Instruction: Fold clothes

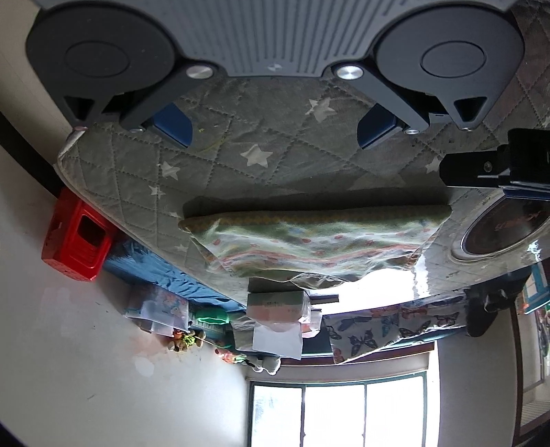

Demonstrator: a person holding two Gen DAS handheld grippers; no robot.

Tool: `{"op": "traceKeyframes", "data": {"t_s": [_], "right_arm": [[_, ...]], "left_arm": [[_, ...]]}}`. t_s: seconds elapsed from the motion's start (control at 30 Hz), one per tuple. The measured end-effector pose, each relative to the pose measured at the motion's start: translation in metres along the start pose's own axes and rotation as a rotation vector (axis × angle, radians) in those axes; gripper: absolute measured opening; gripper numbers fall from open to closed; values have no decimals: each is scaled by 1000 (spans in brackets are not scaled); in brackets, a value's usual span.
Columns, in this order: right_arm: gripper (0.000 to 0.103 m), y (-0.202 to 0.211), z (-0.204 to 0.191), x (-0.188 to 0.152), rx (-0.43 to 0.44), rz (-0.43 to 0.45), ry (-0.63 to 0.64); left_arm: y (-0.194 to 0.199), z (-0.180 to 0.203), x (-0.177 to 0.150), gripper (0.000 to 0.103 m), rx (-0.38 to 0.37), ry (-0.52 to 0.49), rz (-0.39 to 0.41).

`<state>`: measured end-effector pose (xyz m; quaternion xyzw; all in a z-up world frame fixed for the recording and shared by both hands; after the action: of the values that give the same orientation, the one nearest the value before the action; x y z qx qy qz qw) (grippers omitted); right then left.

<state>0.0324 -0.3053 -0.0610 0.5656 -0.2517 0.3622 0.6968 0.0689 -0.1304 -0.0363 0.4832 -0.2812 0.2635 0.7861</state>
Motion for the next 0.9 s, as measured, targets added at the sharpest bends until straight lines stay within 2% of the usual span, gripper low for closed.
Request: {"op": "traceKeyframes", "data": {"t_s": [0.6,0.9], "right_arm": [[103,12,6,-11,59,63,-28],[103,13,6,-14,56,62,-36]], "left_arm": [[24,14,-16,103,63,-18,64],[21,16,-21,103,60,-27,53]]}}
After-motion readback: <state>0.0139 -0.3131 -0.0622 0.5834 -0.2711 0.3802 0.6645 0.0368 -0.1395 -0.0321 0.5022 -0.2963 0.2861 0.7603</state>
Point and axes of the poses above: each gripper's, at about its wrist camera, not at the fingertips, and y roughly against the way its jaws point, z to its right, x to its top, the point moved 6 cm from there along -y, roughly the way its jaws point, and after that the axes turned 15 degrees about y, right-handed, at the moved point
